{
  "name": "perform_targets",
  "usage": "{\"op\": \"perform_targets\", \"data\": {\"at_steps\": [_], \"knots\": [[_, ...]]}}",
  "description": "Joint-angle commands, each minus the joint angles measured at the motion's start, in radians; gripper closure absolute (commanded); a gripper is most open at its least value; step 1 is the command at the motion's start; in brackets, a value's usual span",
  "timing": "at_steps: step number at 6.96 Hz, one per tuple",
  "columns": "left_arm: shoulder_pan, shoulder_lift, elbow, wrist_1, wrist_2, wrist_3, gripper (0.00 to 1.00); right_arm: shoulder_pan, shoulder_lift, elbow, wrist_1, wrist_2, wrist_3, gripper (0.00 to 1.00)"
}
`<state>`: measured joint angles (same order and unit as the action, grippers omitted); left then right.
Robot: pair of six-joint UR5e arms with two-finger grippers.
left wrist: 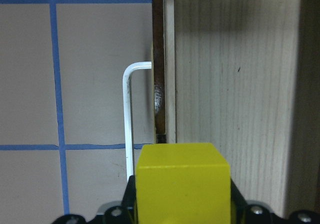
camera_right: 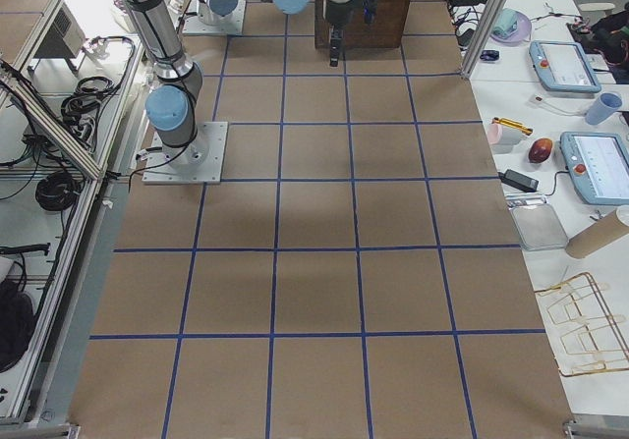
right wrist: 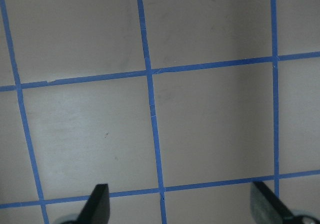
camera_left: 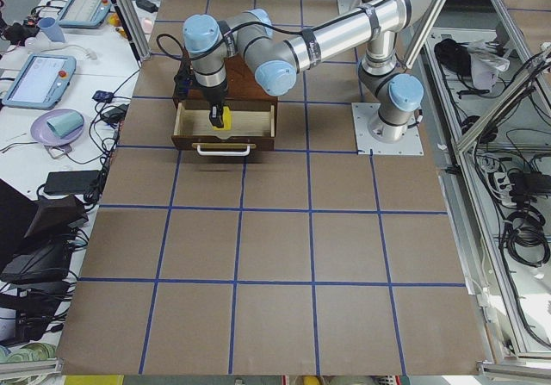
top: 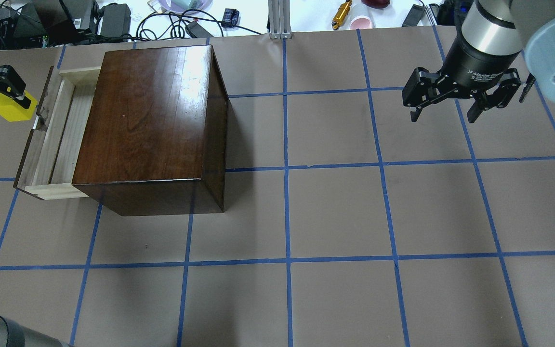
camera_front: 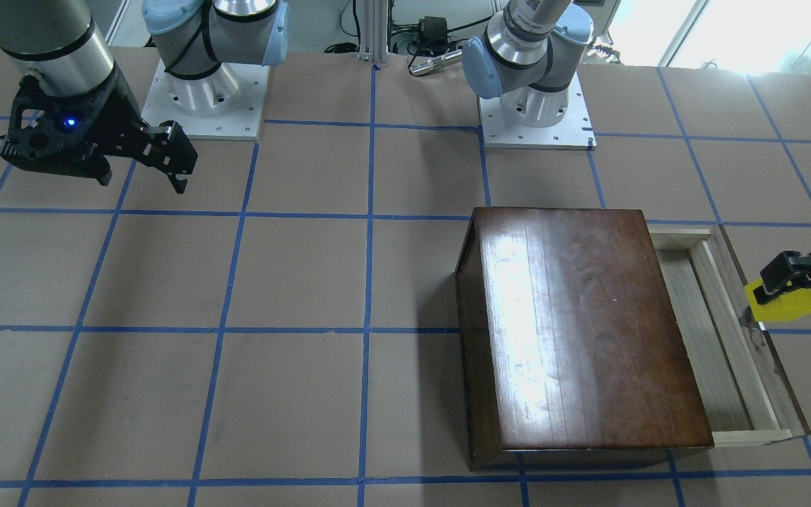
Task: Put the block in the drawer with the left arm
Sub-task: 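Lift the yellow cube with the left gripper and carry it over the drawer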
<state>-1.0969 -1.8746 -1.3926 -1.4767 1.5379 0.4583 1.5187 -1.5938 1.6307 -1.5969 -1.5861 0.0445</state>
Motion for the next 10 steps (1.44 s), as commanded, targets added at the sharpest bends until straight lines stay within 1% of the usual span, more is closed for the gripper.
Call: {"op": "perform_targets", "data": {"at_steps": [1, 2, 4, 8, 10], "knots": [[-0.021, -0.012, -0.052, 0.019, -0.008, -0.039, 0.84, 0.000, 0.000, 0.000, 0.000, 0.000, 0.000, 0.00], [-0.030, -0.017, -0.092, 0.074, -0.010, -0.085, 0.84, 0.000, 0.000, 0.000, 0.000, 0.000, 0.000, 0.00], [-0.052, -0.031, -0.105, 0.110, -0.012, -0.102, 0.84, 0.000, 0.000, 0.000, 0.000, 0.000, 0.000, 0.00], [-0.052, -0.072, -0.105, 0.113, -0.018, -0.099, 0.84, 0.000, 0.000, 0.000, 0.000, 0.000, 0.000, 0.00], [-0.052, -0.072, -0.100, 0.119, -0.018, -0.101, 0.00, 0.000, 0.000, 0.000, 0.000, 0.000, 0.000, 0.00]]}}
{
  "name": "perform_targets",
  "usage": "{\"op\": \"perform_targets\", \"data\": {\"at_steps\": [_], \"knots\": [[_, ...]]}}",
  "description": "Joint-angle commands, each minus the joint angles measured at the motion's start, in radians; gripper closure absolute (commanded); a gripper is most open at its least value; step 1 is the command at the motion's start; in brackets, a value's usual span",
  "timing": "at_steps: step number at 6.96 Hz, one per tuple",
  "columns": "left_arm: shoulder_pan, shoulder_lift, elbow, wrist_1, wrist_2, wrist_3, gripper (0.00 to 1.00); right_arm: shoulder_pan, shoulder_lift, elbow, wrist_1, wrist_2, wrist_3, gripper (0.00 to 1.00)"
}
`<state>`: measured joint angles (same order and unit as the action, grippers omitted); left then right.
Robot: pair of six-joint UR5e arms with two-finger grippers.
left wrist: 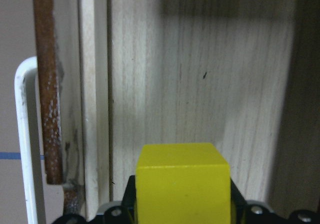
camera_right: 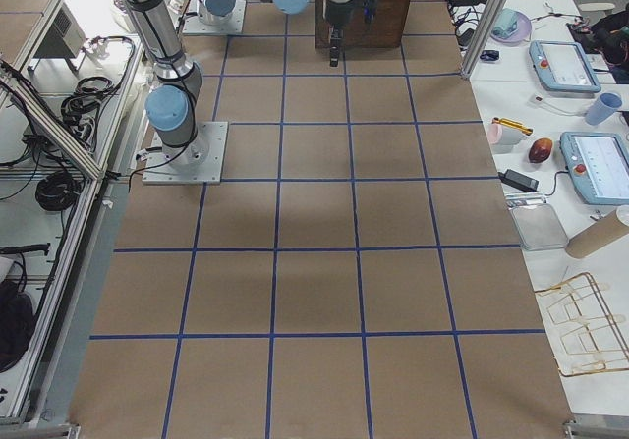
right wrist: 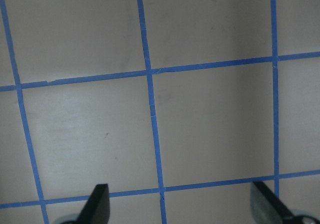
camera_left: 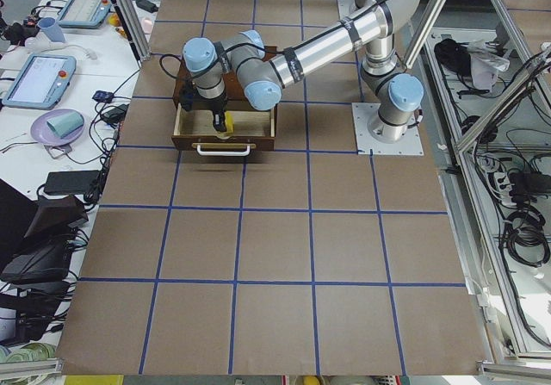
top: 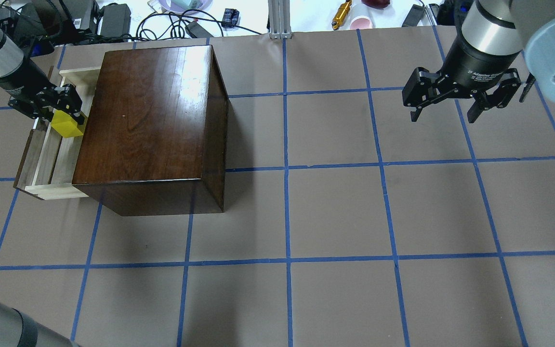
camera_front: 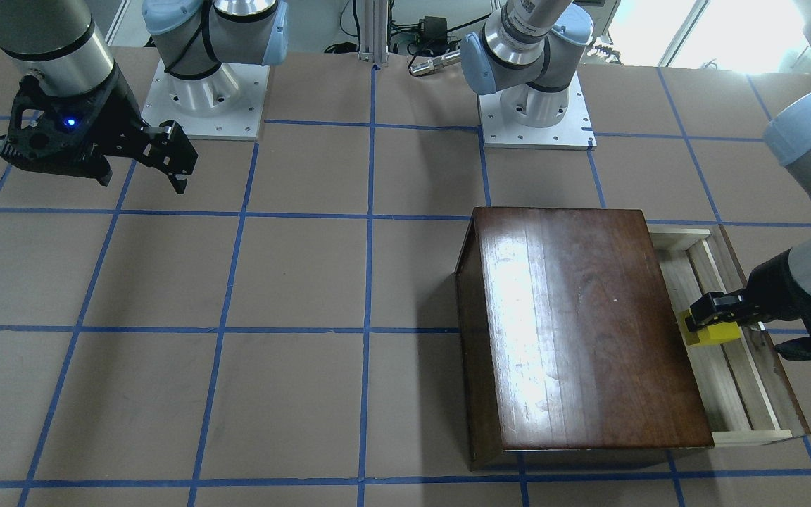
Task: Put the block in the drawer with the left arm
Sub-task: 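Open the left gripper to drop the cube into the drawer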
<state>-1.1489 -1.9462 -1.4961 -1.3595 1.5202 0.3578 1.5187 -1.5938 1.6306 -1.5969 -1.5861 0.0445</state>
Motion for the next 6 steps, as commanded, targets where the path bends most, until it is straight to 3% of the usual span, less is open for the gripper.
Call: {"op": "perform_targets", "data": {"at_steps": [1, 4, 6], "knots": [[0.000, 0.003, 0.007, 0.000, -0.002, 0.000, 0.00, 0.000, 0.000, 0.000, 0.000, 0.000, 0.000, 0.00], [-0.012, 0.071, 0.014, -0.023, 0.005, 0.001, 0.00, 0.000, 0.000, 0.000, 0.000, 0.000, 0.000, 0.00], [-0.014, 0.165, 0.017, -0.114, 0.005, 0.000, 0.00, 0.000, 0.000, 0.000, 0.000, 0.000, 0.000, 0.00]]}}
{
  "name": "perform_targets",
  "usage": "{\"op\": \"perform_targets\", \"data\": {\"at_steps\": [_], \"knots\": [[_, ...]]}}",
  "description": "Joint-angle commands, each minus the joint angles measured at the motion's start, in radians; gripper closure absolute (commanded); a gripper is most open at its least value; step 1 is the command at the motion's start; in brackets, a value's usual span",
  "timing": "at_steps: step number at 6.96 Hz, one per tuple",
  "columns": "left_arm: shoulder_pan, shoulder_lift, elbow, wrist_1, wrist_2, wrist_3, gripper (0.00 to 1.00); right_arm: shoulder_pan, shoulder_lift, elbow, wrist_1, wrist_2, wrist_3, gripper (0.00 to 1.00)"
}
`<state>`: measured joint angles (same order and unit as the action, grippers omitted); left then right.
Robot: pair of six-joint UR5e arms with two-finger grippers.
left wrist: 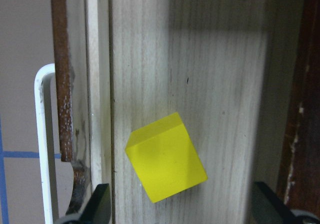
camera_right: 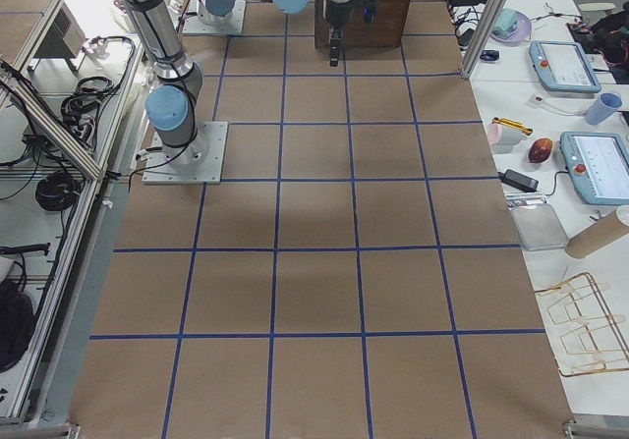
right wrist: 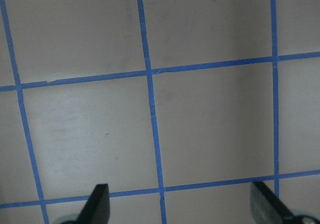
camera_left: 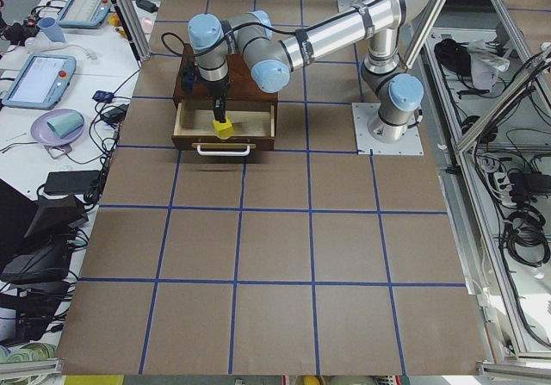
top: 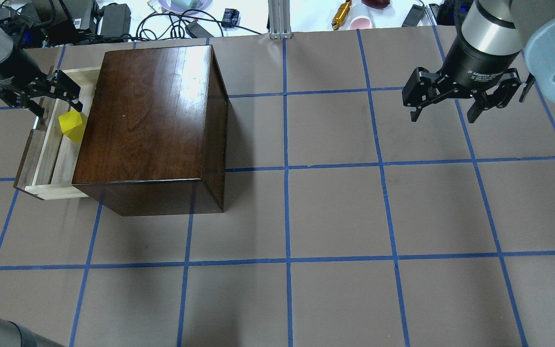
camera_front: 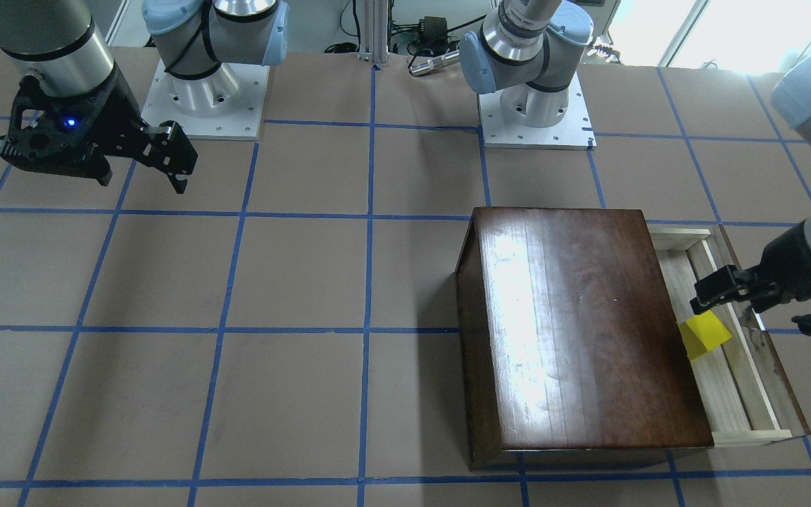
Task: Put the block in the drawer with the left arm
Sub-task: 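Open the left gripper to drop the cube into the drawer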
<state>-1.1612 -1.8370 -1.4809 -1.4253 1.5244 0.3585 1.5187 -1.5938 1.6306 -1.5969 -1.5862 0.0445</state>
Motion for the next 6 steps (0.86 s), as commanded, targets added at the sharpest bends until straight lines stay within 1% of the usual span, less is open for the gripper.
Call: {"op": "perform_targets", "data": {"at_steps": [1, 2, 3, 4, 6], "knots": [[-0.003, 0.108, -0.001, -0.108, 0.000, 0.000, 0.00, 0.000, 0.000, 0.000, 0.000, 0.000, 0.000, 0.00], [-0.003, 0.155, -0.001, -0.163, 0.000, 0.000, 0.00, 0.000, 0.000, 0.000, 0.000, 0.000, 0.000, 0.00], [-0.021, 0.195, -0.004, -0.193, 0.002, -0.001, 0.00, 0.000, 0.000, 0.000, 0.000, 0.000, 0.000, 0.00], [-0.061, 0.224, -0.016, -0.211, 0.009, -0.004, 0.00, 0.000, 0.000, 0.000, 0.000, 0.000, 0.000, 0.00], [-0.138, 0.280, -0.019, -0.244, 0.011, -0.102, 0.00, 0.000, 0.000, 0.000, 0.000, 0.000, 0.000, 0.00]]}}
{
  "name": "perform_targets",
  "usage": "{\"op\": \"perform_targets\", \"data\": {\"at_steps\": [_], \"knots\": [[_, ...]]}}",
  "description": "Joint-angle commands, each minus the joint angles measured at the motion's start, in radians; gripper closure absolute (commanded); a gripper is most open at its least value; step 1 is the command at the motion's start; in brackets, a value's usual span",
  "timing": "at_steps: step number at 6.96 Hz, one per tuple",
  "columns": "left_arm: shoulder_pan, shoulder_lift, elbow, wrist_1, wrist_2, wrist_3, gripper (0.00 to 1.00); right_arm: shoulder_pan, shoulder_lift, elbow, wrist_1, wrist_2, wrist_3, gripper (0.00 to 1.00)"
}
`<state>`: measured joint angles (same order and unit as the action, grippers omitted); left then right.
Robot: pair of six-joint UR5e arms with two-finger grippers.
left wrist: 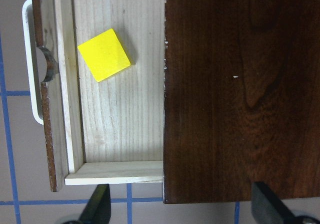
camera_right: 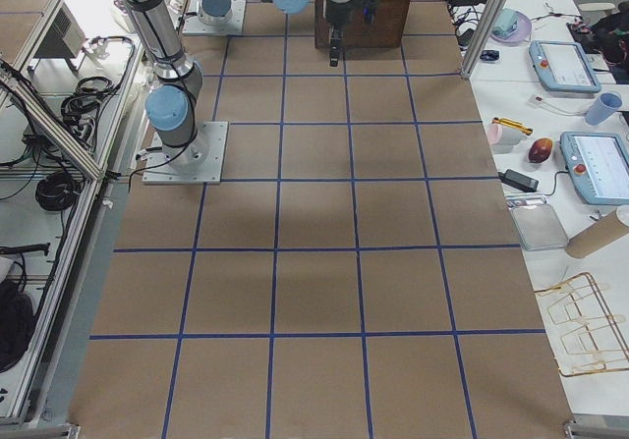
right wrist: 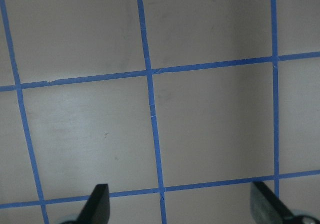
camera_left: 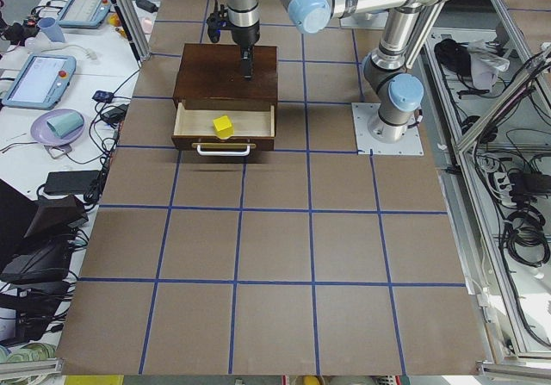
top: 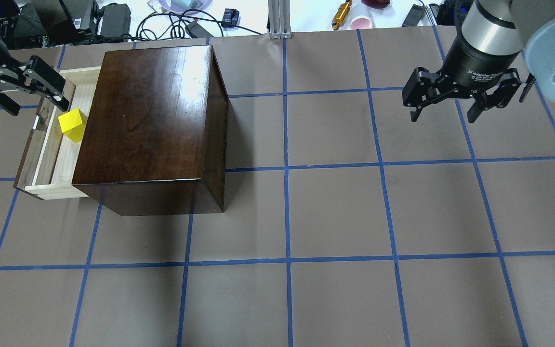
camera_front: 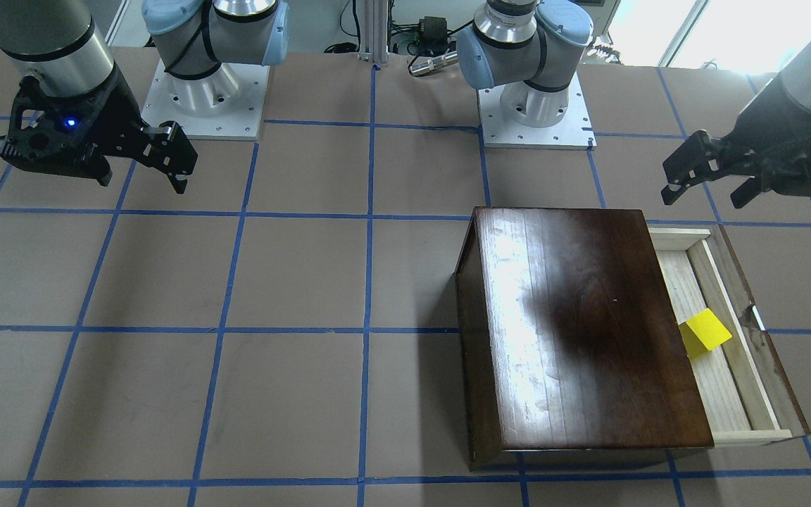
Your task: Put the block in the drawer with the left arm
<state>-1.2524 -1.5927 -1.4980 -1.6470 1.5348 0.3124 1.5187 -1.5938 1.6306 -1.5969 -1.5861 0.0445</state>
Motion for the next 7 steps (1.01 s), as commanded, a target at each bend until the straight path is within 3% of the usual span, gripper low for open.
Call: {"op": "perform_targets", "data": {"at_steps": [1, 7], "knots": [[-0.082, 0.057, -0.004, -0.043, 0.002, -0.067, 0.00, 0.000, 0.000, 0.001, 0.000, 0.000, 0.000, 0.00], [-0.221, 0.053, -0.018, -0.012, 0.001, -0.286, 0.00, 0.000, 0.000, 0.000, 0.000, 0.000, 0.000, 0.00]]}}
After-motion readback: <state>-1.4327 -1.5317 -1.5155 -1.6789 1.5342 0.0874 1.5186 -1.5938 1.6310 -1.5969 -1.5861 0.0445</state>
